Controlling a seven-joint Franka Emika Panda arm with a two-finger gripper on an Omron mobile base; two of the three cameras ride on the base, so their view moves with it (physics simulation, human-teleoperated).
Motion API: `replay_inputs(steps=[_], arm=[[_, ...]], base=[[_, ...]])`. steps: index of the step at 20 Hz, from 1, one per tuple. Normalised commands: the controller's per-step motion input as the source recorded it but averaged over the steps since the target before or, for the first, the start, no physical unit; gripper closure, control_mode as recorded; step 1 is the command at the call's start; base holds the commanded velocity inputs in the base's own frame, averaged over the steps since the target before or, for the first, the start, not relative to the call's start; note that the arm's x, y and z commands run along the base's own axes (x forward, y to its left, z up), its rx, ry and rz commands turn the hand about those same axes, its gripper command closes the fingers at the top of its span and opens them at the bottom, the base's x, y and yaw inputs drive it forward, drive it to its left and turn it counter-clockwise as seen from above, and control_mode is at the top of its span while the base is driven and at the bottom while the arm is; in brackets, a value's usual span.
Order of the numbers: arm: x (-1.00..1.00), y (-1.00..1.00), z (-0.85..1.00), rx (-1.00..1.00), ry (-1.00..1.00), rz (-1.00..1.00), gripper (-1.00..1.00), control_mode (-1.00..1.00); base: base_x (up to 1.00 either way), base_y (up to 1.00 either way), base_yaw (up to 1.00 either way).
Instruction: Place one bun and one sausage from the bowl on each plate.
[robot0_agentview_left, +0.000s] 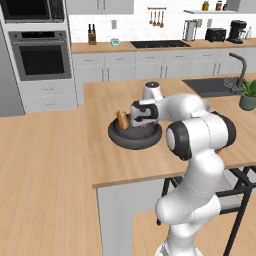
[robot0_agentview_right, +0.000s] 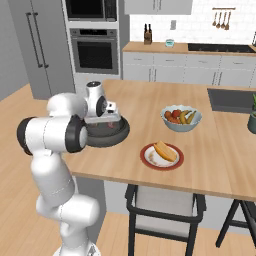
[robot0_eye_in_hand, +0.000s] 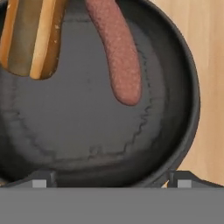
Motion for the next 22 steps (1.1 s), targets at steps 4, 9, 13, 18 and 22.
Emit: replay_inputs(steps=[4,9,13,18,22], arm=[[0.59,0.0,-0.25,0.0,0.05,0.0,-1.0,-1.0],[0.65,0.0,-0.27,0.0,0.07,0.0,-1.0,-1.0],[0.68,0.0,-0.34,-0.01,0.08,0.0,-1.0,-1.0],[0.51,0.0,-0.36,-0.01,0.05,0.0,-1.0,-1.0],[-0.11,-0.01,-0.16,-0.01,0.01,0.0,1.0,-1.0]], base=[[0.0,0.0,0.0],[0.0,0.0,0.0],[0.0,0.0,0.0],[0.0,0.0,0.0],[0.0,0.0,0.0]])
